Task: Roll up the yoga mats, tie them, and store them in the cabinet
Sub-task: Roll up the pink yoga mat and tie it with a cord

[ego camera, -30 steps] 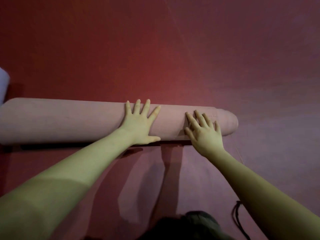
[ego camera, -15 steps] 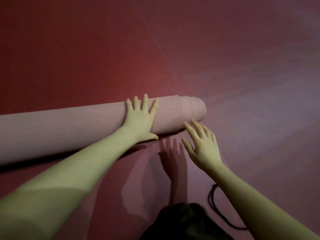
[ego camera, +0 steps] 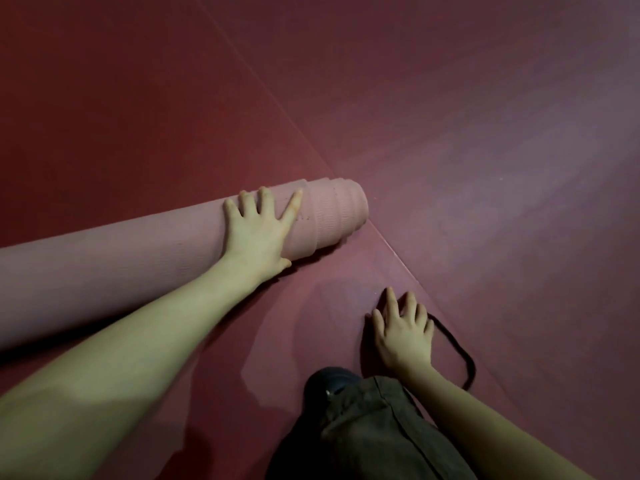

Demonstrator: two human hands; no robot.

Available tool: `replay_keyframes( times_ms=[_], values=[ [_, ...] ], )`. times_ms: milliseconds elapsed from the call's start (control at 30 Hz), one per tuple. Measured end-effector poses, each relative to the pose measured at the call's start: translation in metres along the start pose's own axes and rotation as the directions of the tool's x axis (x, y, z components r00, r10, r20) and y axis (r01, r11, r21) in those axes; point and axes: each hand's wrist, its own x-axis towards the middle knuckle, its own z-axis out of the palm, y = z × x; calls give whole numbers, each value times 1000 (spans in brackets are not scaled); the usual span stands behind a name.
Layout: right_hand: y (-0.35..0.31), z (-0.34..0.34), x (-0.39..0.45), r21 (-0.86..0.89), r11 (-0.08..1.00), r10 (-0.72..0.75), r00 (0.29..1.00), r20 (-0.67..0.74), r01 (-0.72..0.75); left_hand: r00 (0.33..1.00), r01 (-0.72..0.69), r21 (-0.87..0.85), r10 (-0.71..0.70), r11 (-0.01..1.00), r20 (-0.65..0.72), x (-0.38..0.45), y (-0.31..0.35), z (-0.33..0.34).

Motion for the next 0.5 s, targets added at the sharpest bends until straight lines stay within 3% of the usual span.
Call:
replay_keyframes(
  times_ms=[167,333,400,500],
  values=[
    [-22,-7,34,79,985,-147,988,-53,151,1000,-4,-2,4,1000,19,7,-5,-1],
    [-43,-29,70,50,910,-407,910,-79,411,998,-8,-29,10,1000,56,19,-12,-1],
    [-47,-34,71,-3,916,-398,907,-135,401,998,-5,-54,8,999,64,27,-18,-2],
    [-45,-24,61,19,971,-223,926,-304,239,997,-27,-65,31,998,73,36,-26,-3]
  ],
)
